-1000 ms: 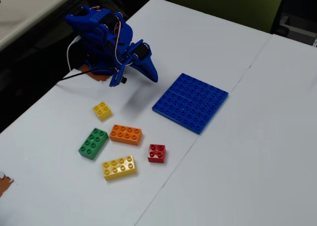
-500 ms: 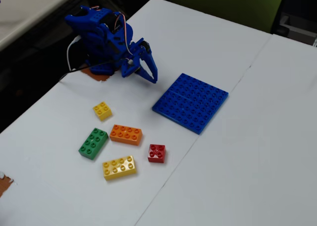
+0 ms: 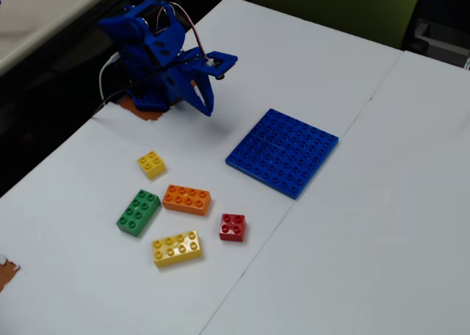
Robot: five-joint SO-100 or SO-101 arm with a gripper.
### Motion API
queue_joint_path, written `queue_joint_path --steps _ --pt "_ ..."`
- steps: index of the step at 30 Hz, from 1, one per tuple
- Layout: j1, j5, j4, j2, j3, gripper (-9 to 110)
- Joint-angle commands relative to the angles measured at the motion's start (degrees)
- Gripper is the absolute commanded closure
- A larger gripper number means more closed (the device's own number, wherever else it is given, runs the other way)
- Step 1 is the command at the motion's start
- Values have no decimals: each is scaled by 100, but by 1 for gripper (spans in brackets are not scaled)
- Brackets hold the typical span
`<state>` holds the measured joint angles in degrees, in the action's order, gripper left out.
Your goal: Pick up the 2x2 yellow block and go up the 8x8 blue block.
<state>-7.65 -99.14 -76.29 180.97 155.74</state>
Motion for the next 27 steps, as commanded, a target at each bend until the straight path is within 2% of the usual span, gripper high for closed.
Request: queue_joint_path --steps 1,4,10,12,18,24,27 --pt "-176 -44 -422 -1248 -1503 99" --pt "-492 -18 -721 -2285 -2443 96" --pt "-1336 -44 -800 -4263 -3656 80" --pt "-1793 -650 -870 -4843 -3964 73" --pt "-3401 -2637 -984 -6003 -4641 69" --pt "-4482 -3454 -993 -7356 -5678 68" --pt "-4799 -3604 -659 -7726 -5634 68"
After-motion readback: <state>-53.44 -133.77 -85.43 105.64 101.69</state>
